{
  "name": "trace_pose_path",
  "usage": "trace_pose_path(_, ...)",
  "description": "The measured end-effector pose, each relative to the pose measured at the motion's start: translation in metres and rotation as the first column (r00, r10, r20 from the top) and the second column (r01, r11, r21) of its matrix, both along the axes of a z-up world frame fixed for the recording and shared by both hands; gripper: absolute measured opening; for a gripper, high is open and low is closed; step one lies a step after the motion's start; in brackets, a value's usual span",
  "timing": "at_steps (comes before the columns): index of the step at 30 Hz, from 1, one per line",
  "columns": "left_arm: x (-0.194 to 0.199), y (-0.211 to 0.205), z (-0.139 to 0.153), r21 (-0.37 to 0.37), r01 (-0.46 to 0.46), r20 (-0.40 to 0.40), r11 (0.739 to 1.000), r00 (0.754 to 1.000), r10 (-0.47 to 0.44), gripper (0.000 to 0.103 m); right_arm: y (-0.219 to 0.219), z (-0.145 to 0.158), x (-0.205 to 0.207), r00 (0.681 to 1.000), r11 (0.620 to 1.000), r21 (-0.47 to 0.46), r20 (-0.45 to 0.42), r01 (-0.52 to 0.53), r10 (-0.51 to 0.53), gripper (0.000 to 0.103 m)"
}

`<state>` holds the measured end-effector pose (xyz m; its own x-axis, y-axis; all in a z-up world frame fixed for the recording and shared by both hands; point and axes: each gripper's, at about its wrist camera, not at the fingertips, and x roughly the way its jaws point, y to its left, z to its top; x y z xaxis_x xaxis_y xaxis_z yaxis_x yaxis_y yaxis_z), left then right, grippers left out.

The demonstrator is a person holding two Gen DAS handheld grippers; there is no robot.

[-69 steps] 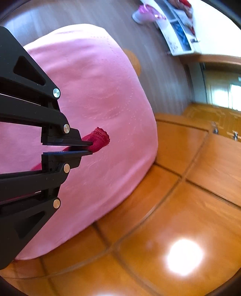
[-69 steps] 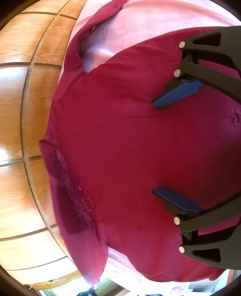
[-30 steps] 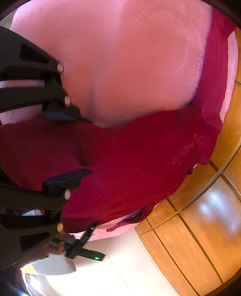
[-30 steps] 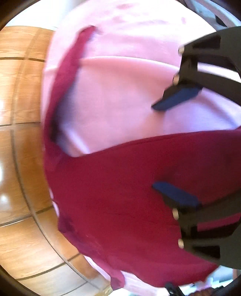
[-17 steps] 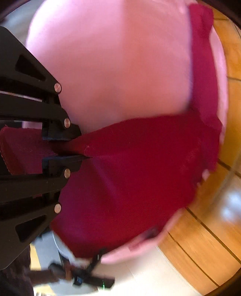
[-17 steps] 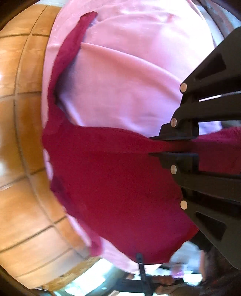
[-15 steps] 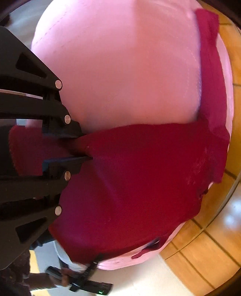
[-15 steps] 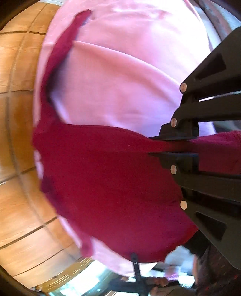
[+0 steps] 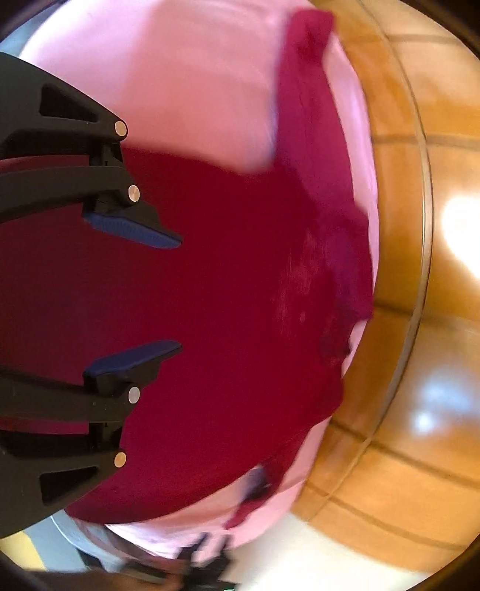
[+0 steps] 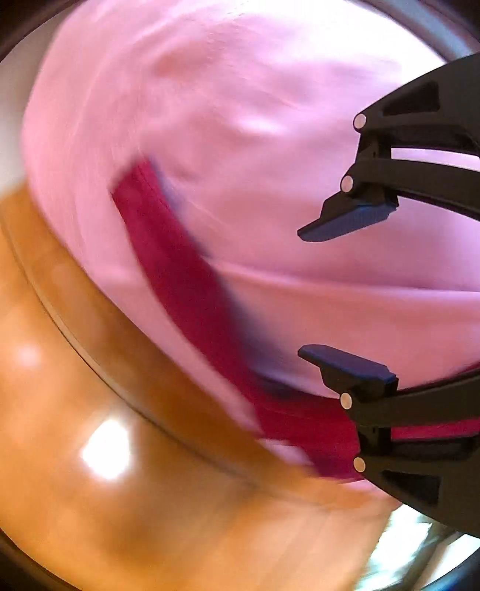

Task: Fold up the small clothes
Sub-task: 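Grasp the other sleeve with the right gripper and stretch it outward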

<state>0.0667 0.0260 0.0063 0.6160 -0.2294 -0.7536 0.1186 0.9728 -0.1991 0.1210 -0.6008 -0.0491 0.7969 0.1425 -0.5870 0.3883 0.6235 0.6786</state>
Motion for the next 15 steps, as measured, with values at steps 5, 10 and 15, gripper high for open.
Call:
trace_pose_path(5,0.020,-0.042,-0.012,0.015,0.072,-0.008,0.997,0.997,-0.072,0.051,-0.048,-0.025,0.056,0.988,0.985,0.084,-0.046,0.152,-0.148,0.057)
trace_pose_path(10,0.039,-0.064,-0.027,0.015,0.088,-0.056,0.996,0.995,-0.087,0.051,-0.055,-0.020,0.107,0.983,0.990,-0.049,-0.124,0.130,-0.135,0.015)
trace_pose_path(15,0.038,-0.067,-0.036,0.045,0.090,-0.061,0.995,0.994,-0.087,0.053,-0.052,0.025,0.110,0.982,0.923,-0.372,-0.110,0.101,-0.152,0.005)
